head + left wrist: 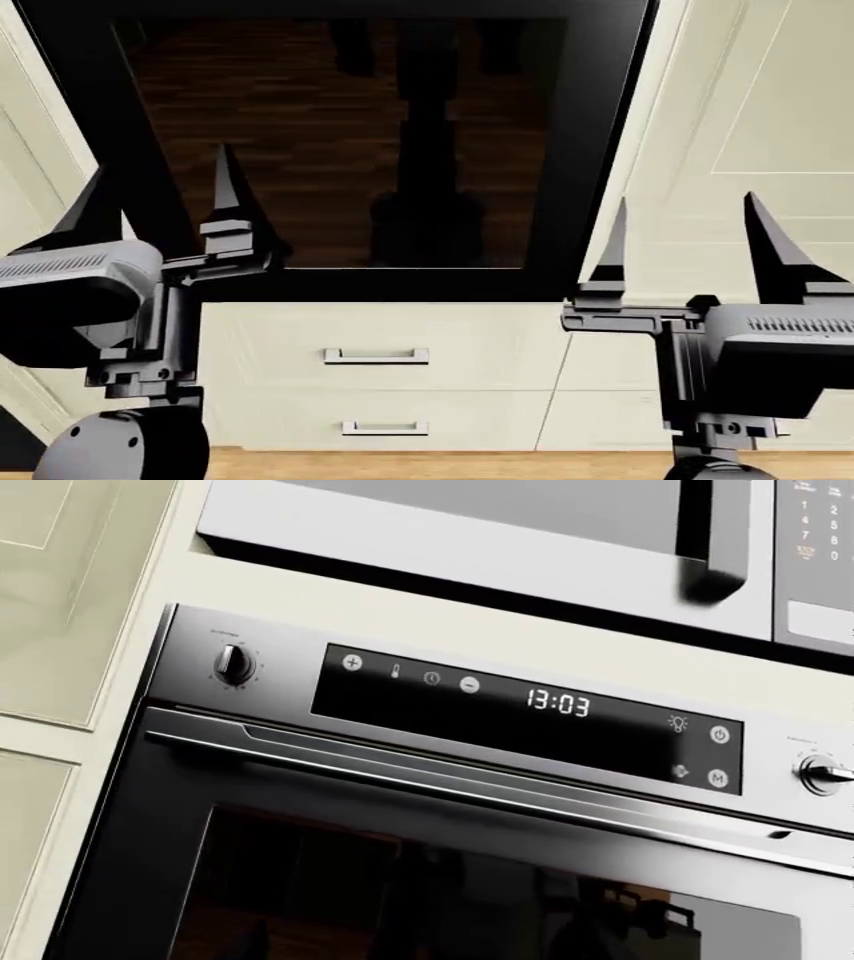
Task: Preheat the oven by turning the temperature knob.
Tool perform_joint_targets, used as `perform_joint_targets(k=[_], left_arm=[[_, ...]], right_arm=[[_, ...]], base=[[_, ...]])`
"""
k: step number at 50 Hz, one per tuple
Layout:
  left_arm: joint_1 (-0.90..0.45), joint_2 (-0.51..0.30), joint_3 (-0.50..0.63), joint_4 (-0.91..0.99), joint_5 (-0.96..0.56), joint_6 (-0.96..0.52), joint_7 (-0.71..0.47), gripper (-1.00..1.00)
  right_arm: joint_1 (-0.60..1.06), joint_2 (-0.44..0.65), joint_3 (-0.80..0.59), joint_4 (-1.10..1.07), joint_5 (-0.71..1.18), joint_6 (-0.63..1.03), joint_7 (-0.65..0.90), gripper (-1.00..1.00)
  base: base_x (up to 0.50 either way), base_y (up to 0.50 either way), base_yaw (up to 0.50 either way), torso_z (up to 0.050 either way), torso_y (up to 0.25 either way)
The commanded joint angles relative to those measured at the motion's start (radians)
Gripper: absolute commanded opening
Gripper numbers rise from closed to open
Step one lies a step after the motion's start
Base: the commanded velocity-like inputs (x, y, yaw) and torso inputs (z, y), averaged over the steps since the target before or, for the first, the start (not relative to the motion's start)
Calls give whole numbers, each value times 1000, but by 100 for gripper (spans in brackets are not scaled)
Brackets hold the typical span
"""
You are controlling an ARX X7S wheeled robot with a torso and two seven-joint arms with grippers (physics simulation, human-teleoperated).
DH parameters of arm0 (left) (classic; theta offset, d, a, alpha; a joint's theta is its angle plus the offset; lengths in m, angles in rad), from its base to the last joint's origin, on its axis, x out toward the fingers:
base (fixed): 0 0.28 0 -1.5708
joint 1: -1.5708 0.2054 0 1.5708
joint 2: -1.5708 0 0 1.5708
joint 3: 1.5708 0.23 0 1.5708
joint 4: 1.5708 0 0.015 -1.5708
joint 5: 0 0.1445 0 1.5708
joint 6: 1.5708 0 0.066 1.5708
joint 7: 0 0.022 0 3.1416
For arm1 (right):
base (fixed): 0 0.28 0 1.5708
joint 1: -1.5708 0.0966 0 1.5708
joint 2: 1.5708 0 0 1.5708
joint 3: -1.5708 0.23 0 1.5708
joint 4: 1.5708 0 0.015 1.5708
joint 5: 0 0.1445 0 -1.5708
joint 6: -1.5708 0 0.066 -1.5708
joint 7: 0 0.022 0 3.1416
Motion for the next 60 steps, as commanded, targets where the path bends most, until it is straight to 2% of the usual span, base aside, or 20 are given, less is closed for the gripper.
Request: perform_joint_targets(k=[1, 8, 22, 27, 29, 50, 56, 60], left_arm=[[3, -12, 9, 10, -12, 1, -14, 100], [5, -18, 15, 10, -18, 5, -19, 100], [1, -32, 16, 14, -38, 5, -31, 100], [-1, -40, 17, 25, -43, -2, -37, 100], [11, -51, 11, 39, -87, 21, 3, 100], [13, -70, 22, 44, -108, 20, -6, 100], [6, -77, 14, 49, -126, 7, -15, 100], [4, -79, 10, 48, -140, -2, -20, 100]], right_arm=[[-3, 8, 3, -6, 15, 3, 9, 100], [-10, 6, 20, -18, 65, -9, 0, 100], [-8, 18, 3, -3, 52, -11, 18, 100], [-9, 23, -7, 0, 45, -14, 23, 100], [-10, 25, -9, 1, 44, -14, 25, 100], [-4, 40, -25, -28, 47, 16, 34, 100], [21, 44, -37, -84, 33, 80, 34, 100], [97, 67, -54, -123, -11, 203, 24, 100]], base=[[0, 0, 0, 0, 0], [5, 0, 0, 0, 0], [348, 0, 0, 0, 0], [0, 0, 0, 0, 0], [0, 0, 0, 0, 0], [0, 0, 0, 49, 0], [0, 0, 0, 50, 0], [0, 0, 0, 50, 0]])
